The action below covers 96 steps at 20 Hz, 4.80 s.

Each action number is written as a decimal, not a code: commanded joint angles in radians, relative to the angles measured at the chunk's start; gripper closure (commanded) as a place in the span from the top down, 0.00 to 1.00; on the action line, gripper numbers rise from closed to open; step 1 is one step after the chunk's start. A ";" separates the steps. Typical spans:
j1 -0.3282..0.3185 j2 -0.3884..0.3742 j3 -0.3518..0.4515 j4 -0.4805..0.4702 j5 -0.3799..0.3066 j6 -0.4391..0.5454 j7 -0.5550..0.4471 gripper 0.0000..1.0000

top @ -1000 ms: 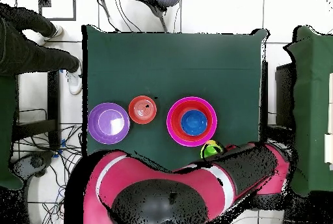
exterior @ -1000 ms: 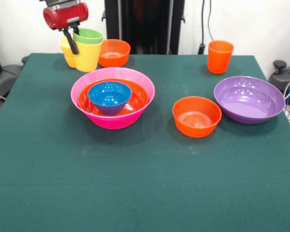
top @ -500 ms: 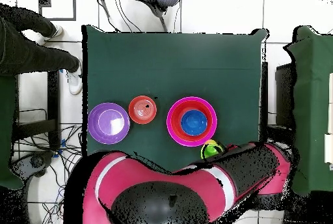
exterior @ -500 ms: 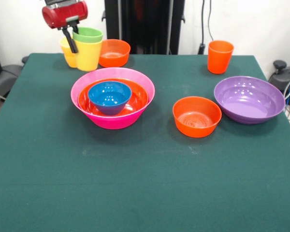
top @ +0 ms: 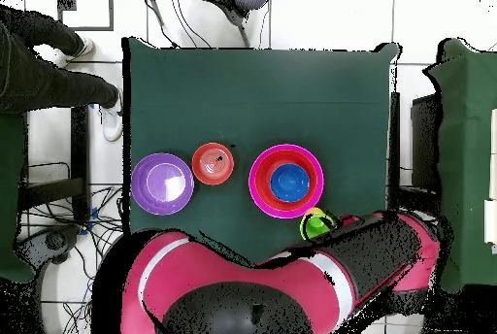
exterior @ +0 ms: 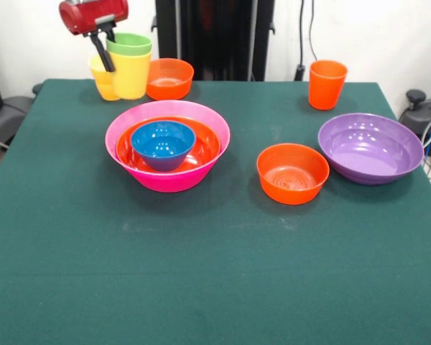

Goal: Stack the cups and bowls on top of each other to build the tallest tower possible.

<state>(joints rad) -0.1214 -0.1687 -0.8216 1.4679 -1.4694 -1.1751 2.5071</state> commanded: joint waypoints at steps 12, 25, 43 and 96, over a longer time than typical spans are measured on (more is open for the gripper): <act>-0.050 0.010 0.235 -0.076 0.082 0.063 0.173 0.00; -0.082 0.016 0.284 -0.076 0.120 0.085 0.126 0.00; -0.108 -0.022 0.324 -0.060 0.097 0.014 0.137 0.00; -0.159 -0.091 0.460 -0.062 0.075 0.009 0.019 0.00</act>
<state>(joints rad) -0.2785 -0.2966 -0.5328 1.4591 -1.4058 -1.1801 2.5254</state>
